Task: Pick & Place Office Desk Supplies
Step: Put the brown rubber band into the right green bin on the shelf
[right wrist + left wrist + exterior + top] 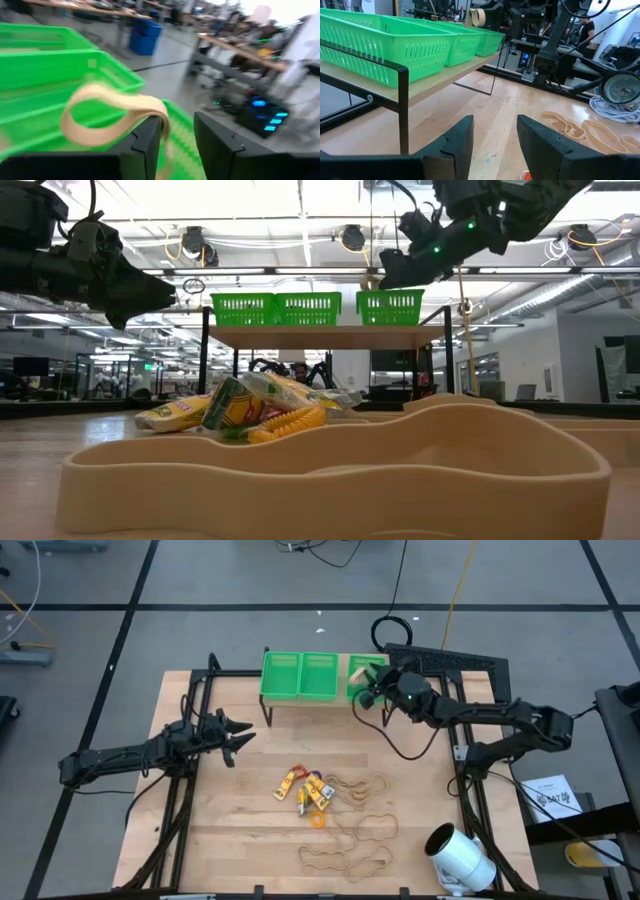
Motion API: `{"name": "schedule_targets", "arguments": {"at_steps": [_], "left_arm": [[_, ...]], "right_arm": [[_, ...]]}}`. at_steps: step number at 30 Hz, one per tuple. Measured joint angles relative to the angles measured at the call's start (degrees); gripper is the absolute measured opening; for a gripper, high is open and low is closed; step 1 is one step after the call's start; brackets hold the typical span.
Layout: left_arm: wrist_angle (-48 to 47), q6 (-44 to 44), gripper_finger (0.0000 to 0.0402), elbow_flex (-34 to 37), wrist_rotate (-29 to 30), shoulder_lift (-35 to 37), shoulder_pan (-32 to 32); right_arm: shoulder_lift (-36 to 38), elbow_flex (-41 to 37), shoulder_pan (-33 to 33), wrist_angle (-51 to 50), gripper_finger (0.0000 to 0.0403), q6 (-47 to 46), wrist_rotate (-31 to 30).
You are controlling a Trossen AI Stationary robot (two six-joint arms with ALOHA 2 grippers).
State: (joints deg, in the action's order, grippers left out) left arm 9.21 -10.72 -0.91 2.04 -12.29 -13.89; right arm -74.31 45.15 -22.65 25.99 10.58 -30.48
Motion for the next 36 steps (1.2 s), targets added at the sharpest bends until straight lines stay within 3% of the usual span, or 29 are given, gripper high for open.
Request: {"name": "schedule_targets", "arguments": {"at_steps": [4, 20, 24, 36], "left_arm": [[0.0, 0.0, 0.0159, 0.0, 0.0, 0.0, 0.0], [0.0, 0.0, 0.0159, 0.0, 0.0, 0.0, 0.0], [0.0, 0.0, 0.0159, 0.0, 0.0, 0.0, 0.0], [0.0, 0.0, 0.0159, 0.0, 0.0, 0.0, 0.0]], "right_arm": [[1.1, 0.0, 0.9, -0.8, 0.0120, 3.9, -5.3], [1.9, 0.0, 2.5, -7.9, 0.0121, 10.5, -5.5], [1.9, 0.0, 2.5, -8.4, 0.0123, 7.8, -5.5], [1.9, 0.0, 2.5, -9.6, 0.0209, 0.5, -5.5]]}}
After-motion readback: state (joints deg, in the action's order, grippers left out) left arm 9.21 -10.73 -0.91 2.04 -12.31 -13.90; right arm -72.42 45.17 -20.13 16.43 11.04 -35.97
